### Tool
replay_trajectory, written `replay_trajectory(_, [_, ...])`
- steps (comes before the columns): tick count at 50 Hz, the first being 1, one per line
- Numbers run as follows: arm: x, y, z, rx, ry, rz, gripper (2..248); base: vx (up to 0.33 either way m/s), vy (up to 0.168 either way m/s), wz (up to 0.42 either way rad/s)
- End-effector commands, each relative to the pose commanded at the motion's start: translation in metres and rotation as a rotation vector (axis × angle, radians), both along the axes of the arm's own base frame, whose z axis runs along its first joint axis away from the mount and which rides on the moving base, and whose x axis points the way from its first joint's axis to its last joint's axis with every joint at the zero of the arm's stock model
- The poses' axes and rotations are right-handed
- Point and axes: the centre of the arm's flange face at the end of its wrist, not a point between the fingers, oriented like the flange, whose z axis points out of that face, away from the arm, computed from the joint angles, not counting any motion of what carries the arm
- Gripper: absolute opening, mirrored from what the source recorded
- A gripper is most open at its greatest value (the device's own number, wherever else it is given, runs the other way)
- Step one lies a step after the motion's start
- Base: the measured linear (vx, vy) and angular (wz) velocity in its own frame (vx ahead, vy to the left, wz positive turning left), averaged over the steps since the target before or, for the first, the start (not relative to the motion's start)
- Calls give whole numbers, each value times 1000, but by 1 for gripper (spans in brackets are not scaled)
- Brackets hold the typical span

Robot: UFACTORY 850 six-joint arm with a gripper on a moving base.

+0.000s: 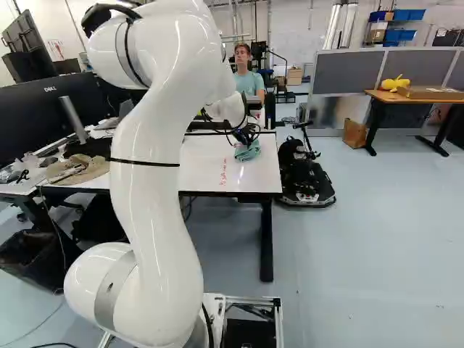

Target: Clean the table with the green towel

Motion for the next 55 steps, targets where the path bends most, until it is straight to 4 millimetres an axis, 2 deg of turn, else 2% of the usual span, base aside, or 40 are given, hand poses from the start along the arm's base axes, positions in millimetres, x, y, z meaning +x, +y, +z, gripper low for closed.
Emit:
replay_trajectory(12, [19, 7, -2, -3, -16, 14, 38, 0, 0, 0])
replay_trajectory(22, [18, 23, -2, -2, -13, 37, 38, 0, 0, 0])
replay_trajectory(36, [2, 42, 0, 0, 3, 61, 38, 0, 0, 0])
replay_trajectory(55, [-31, 49, 4, 4, 31, 68, 38, 0, 0, 0])
